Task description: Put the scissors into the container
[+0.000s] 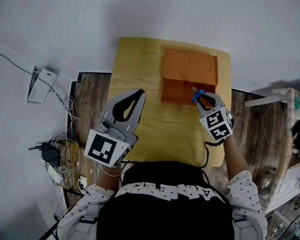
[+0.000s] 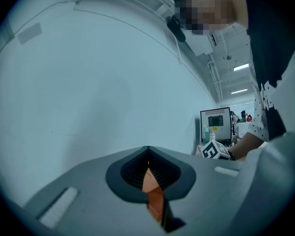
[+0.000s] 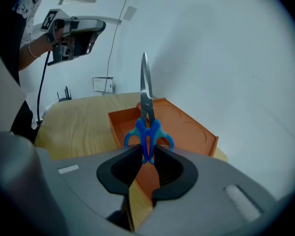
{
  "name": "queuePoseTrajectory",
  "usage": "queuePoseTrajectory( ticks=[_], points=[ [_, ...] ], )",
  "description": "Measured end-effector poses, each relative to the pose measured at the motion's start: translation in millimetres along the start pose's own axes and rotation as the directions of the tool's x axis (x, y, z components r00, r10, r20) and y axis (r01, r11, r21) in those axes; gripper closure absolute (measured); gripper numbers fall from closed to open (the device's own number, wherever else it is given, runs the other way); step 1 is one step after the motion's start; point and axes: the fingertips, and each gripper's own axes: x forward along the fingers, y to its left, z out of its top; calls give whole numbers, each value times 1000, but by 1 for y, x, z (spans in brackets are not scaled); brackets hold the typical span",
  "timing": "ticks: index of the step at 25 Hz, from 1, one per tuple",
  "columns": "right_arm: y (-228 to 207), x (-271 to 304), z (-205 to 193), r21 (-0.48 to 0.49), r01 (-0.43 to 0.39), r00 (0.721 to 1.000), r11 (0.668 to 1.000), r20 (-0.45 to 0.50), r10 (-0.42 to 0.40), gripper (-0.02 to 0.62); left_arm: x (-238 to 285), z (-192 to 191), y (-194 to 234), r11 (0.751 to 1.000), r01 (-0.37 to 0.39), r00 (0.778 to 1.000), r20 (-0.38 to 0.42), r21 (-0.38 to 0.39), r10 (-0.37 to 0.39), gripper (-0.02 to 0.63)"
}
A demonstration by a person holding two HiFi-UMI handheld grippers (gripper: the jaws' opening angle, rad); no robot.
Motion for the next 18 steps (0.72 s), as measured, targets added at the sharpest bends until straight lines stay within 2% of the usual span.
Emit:
queuePoseTrajectory(
  ticks=[10,18],
  points=[
    [-1,16,-4,-114,0,997,993,-77,-9,505,-4,-2,10,1000,-10,1000,-1,-7,9,606],
    [9,33,-13,-190,-74,986,979,-160,43,508,-6,-3,20,1000,-24,1000,-6,-11,24,606]
  ],
)
